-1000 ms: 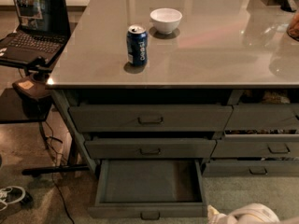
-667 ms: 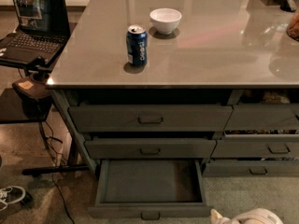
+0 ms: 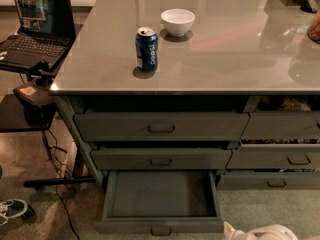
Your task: Close bottom drawer
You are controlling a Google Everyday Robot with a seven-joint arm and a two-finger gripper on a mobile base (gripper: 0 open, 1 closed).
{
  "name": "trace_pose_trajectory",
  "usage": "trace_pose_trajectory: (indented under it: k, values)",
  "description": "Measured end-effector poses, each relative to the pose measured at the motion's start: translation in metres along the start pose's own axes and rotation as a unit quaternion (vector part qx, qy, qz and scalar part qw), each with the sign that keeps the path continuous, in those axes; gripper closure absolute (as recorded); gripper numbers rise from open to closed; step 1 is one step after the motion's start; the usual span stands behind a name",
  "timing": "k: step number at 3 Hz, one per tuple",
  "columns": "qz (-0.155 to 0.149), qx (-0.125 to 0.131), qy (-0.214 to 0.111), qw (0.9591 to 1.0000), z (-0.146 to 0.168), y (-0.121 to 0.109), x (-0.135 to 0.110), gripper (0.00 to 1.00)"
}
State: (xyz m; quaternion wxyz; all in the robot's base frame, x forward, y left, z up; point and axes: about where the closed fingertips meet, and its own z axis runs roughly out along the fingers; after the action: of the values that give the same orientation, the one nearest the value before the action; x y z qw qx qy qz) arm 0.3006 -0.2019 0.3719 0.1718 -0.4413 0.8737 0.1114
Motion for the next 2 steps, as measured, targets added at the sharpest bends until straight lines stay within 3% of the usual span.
trace_pose_trajectory:
  k: [1, 2]
  values:
    - [0.047, 0.004, -0.037, 0.9982, 0.050, -0.028, -0.004, 0.00]
    - [0.058, -0.010, -0.038, 0.9975, 0.068, -0.019, 0.002, 0.00]
